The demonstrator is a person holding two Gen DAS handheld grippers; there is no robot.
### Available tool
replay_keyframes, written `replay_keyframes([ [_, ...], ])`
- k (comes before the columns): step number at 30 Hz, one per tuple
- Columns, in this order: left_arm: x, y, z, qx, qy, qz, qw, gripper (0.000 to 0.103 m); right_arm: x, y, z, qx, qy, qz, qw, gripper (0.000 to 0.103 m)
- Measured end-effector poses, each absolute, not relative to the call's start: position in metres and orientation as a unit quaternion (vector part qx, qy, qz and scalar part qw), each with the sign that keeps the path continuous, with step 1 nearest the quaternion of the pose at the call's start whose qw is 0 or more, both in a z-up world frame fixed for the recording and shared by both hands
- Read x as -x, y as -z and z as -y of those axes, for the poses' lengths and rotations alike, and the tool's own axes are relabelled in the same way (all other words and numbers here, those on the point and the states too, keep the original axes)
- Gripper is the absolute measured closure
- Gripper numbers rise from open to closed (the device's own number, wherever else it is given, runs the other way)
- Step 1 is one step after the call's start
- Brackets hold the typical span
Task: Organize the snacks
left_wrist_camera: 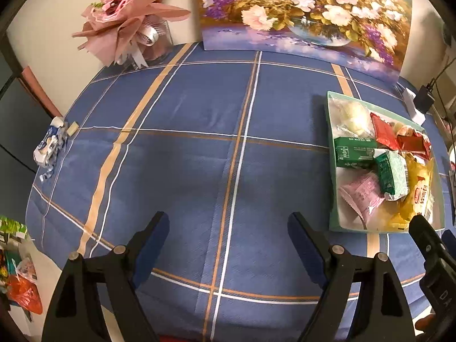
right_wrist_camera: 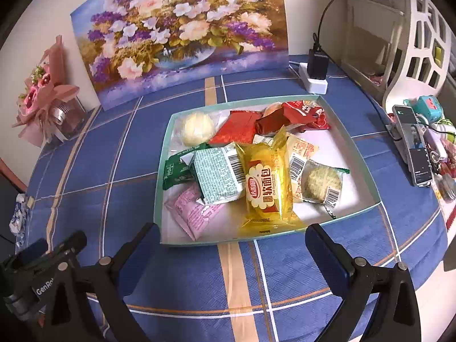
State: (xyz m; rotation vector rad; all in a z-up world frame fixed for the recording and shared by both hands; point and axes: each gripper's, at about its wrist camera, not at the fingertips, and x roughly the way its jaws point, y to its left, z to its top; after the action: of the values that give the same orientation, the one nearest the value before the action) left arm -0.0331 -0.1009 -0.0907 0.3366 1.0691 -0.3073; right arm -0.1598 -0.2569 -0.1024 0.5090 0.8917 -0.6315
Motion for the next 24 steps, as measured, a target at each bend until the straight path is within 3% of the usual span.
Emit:
replay_keyframes([
  [24, 0.0285, 0.0834, 0.0961, -0.166, 0.131, -0.494, 0.843, 0.017, 0.1519, 0.1058, 0.2526, -0.23, 0.294, -0.435, 0.82, 0.0],
])
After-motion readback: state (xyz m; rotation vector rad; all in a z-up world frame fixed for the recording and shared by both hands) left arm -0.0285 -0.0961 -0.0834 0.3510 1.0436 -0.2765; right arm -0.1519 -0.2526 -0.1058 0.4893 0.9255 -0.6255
